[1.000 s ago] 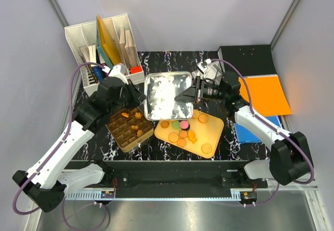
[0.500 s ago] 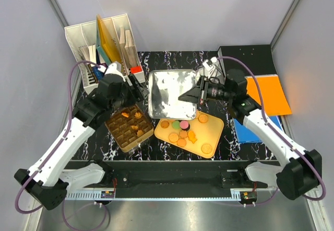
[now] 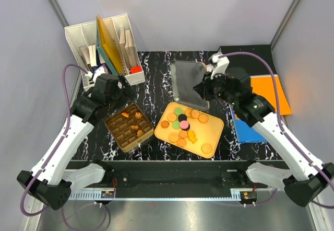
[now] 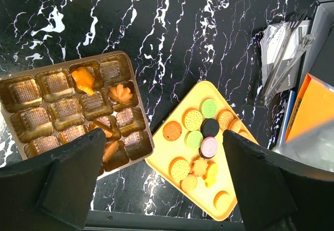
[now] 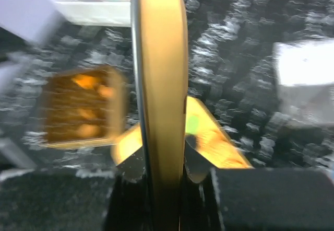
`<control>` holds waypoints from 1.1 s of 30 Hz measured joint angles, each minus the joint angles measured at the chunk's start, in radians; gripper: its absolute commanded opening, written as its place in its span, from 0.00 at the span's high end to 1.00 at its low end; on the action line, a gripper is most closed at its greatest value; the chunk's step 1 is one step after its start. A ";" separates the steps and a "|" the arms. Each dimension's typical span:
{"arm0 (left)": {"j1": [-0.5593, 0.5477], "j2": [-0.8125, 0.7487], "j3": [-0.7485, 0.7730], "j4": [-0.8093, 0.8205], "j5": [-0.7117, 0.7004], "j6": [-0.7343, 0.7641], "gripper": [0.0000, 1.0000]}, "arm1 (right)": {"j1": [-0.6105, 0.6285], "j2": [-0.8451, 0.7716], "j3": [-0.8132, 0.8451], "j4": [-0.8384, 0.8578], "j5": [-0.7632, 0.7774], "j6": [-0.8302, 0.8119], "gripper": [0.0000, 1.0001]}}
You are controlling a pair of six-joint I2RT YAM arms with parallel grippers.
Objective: Pack the cookies
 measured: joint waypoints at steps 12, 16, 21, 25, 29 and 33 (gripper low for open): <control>0.000 0.001 -0.034 0.106 0.153 -0.035 0.01 | 0.486 0.098 -0.393 0.486 1.084 -0.897 1.00; 0.000 0.001 -0.063 0.214 0.275 -0.046 0.01 | 0.557 0.109 -0.472 0.640 1.165 -1.074 1.00; 0.000 -0.003 -0.148 0.406 0.433 -0.082 0.01 | 0.614 0.095 -0.554 0.863 1.183 -1.228 1.00; 0.000 -0.005 -0.259 0.571 0.562 -0.134 0.01 | 0.650 0.093 -0.621 0.952 1.180 -1.303 1.00; 0.000 0.007 -0.316 0.692 0.662 -0.176 0.01 | 0.691 0.093 -0.649 0.975 1.176 -1.334 1.00; 0.000 0.048 -0.316 0.793 0.743 -0.188 0.01 | 0.740 0.096 -0.656 0.992 1.171 -1.347 1.00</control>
